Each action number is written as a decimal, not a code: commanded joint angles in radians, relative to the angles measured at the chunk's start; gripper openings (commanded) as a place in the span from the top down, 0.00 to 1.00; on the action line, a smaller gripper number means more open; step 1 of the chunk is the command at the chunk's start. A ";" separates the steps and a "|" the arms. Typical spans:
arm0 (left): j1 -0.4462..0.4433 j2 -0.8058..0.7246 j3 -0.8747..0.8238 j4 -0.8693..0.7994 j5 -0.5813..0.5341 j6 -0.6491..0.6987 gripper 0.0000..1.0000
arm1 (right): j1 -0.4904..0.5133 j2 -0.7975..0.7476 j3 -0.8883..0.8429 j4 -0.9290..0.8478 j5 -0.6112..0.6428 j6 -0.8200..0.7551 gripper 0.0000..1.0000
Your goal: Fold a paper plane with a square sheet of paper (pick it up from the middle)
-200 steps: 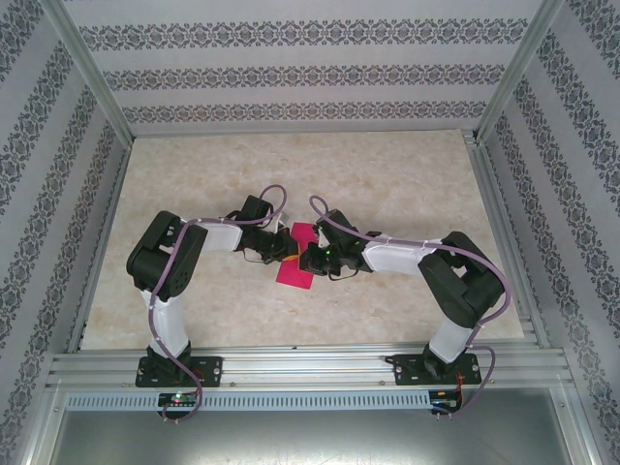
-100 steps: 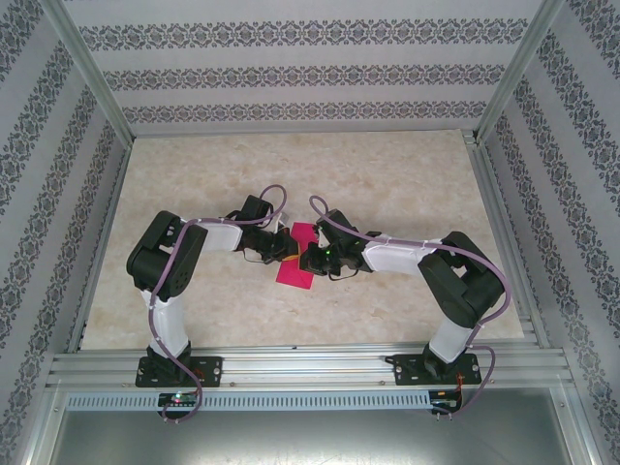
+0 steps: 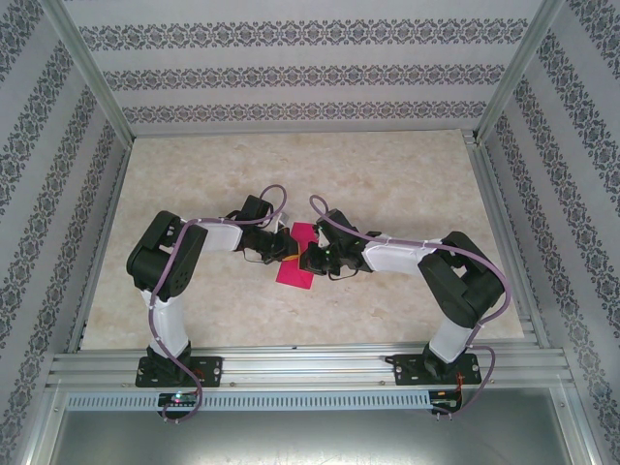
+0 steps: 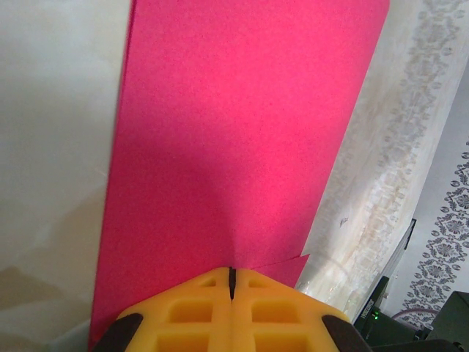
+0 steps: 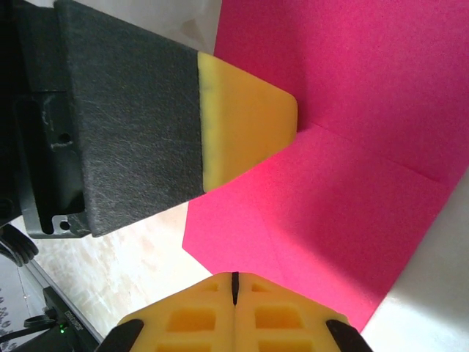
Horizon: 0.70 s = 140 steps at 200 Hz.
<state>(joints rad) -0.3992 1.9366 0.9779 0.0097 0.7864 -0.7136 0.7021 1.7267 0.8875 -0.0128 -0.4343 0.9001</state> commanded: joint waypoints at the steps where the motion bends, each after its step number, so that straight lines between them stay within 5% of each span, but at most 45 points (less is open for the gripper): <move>1: -0.004 0.057 -0.017 -0.048 -0.087 0.014 0.96 | -0.011 0.005 -0.004 0.022 0.008 0.023 0.95; 140: -0.004 0.055 -0.015 -0.055 -0.078 0.014 0.96 | -0.006 0.100 0.027 0.094 -0.047 0.052 0.95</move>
<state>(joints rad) -0.3992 1.9388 0.9779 0.0105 0.7929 -0.7136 0.7021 1.8168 0.8883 0.0479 -0.4618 0.9348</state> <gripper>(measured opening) 0.063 0.055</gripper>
